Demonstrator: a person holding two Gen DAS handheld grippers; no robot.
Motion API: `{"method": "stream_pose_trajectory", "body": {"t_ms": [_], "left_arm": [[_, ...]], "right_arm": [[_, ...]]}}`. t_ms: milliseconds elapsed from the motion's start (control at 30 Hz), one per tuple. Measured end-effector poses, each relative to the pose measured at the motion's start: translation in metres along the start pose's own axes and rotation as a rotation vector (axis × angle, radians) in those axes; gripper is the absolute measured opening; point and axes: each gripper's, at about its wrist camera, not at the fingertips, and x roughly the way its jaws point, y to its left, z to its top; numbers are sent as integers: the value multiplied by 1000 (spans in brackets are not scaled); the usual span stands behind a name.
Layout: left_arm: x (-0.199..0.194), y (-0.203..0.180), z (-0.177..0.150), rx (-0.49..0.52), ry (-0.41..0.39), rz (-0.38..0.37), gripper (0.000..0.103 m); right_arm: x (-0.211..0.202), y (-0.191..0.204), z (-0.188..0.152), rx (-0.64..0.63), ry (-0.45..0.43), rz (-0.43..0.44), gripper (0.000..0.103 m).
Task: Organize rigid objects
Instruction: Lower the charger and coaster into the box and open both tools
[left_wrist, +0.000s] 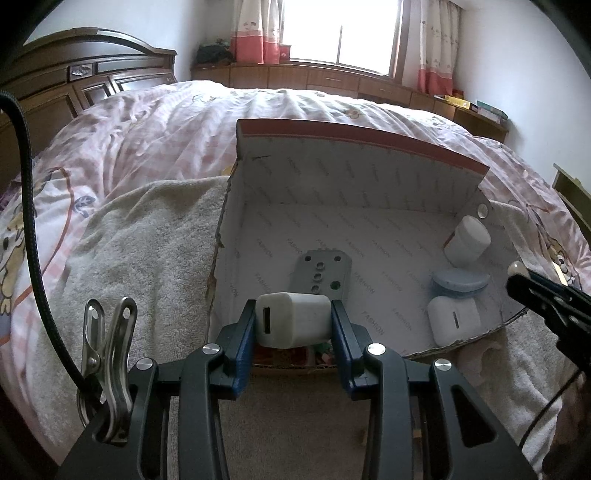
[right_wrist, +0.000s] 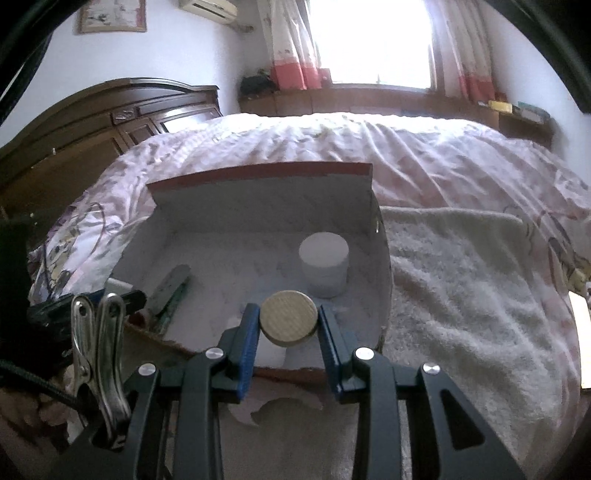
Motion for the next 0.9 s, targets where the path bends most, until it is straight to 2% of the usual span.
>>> {"method": "stream_pose_trajectory", "body": {"t_ms": [700,767,900], "left_arm": [[2,3,1,2,6,7,38],[2,3,2,3,7,10,39],[2,0,1,19,6,23,40]], "right_arm": [[19,-8,-2,62,44,12,34],[20,-10,-3,72,46,10,40],[19,-12,-5,85,43,11,41]]}}
